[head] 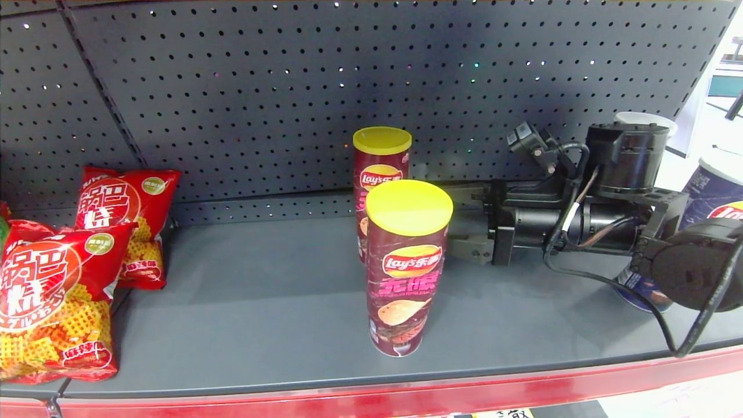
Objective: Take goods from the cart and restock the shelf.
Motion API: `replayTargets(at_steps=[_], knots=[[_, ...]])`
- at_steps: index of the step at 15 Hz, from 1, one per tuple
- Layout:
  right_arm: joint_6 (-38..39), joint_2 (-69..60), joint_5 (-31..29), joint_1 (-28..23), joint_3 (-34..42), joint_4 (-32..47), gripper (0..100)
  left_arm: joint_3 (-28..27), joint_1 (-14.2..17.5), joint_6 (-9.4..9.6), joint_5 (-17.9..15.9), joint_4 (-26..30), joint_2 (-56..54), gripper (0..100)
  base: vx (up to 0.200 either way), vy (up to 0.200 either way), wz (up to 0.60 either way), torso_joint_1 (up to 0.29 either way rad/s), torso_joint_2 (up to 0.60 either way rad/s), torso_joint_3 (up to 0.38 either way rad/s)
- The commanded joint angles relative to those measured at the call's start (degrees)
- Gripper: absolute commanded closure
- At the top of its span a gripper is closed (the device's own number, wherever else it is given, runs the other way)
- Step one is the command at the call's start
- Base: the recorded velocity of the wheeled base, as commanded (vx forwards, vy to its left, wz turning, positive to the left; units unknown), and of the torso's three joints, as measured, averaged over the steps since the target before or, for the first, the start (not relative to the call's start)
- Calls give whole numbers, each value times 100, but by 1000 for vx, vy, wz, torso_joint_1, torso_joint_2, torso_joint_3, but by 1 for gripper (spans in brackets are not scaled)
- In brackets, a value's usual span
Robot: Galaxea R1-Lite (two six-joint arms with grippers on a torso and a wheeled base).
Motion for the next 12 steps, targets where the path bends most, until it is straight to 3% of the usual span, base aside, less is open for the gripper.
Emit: replayTargets(at_steps=[1, 12], knots=[[-6, -33, 3, 9, 37, 0, 0, 1, 5, -2, 1, 0, 11, 0, 0, 0, 0, 0, 0, 0], [64, -60, -111, -97, 63, 0, 0, 1, -4, -2, 1, 0, 11, 0, 0, 0, 0, 0, 0, 0]])
